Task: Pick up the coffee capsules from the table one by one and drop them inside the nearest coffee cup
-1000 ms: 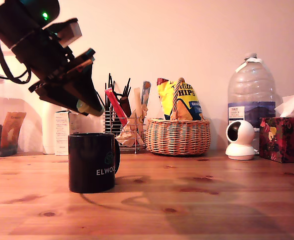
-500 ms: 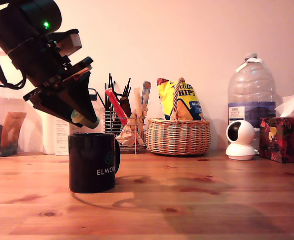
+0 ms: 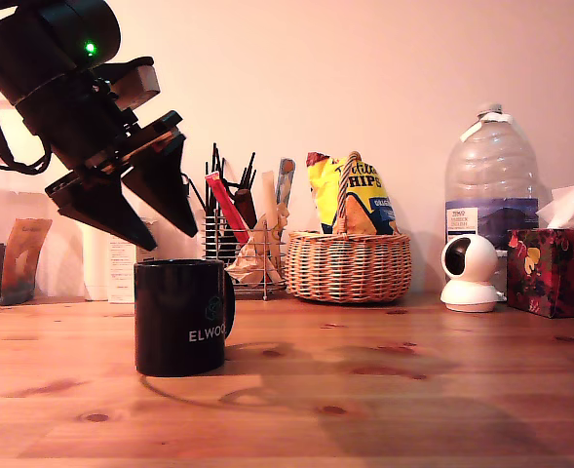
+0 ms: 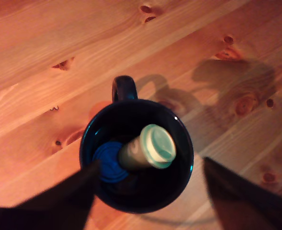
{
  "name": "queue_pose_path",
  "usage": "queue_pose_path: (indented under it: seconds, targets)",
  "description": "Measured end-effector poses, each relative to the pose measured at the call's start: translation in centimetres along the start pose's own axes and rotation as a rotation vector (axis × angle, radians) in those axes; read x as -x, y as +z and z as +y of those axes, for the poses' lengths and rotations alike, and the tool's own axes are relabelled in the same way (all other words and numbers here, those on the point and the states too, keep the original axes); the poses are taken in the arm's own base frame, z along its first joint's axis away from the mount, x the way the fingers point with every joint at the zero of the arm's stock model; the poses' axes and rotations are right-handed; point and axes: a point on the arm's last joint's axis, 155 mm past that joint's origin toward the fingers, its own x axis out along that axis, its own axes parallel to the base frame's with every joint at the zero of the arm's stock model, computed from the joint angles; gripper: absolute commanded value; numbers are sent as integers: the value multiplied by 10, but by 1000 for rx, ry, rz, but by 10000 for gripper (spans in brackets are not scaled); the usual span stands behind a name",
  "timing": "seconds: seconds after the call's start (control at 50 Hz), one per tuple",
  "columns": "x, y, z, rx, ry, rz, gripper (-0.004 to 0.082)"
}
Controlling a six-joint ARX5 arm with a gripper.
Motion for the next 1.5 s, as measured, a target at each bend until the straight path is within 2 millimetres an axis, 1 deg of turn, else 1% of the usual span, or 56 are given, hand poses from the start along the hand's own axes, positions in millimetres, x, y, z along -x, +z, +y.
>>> queue_pose_path:
  seconds: [0.04,0.08,0.12,0.22,0.26,0.28,0.38,0.52,0.62,0.78,0.88,0.9,0.98,1.08,1.36,1.5]
  targets:
    - [0,0,0,0,0,0,561]
    - [0,0,0,-1,0,0,475]
    - [0,0,0,-1,0,-1,370]
    - [7,4,-2,-5,1,-15,42]
    - [11,6,-3,-9,2,-26,-35]
    - [16,10,-5,-13,3,-39,-16]
    - [41,26,-10,-38,18,-113,-20]
    - [85,45,-6,-61,119,-217,-20]
    - [111,47,-9,-61,151,-254,-20]
    - [145,46,-14,-51,184,-310,-20]
    - [164,39,-18,-42,193,-355,-20]
    - [167,36,-20,-18,190,-364,-20]
    - [176,24,-23,-2,198,-385,-20]
    - [181,9,-23,6,217,-397,-20]
    - [171,-46,-13,67,258,-383,-19]
    - [172,-63,-15,76,255,-404,-19]
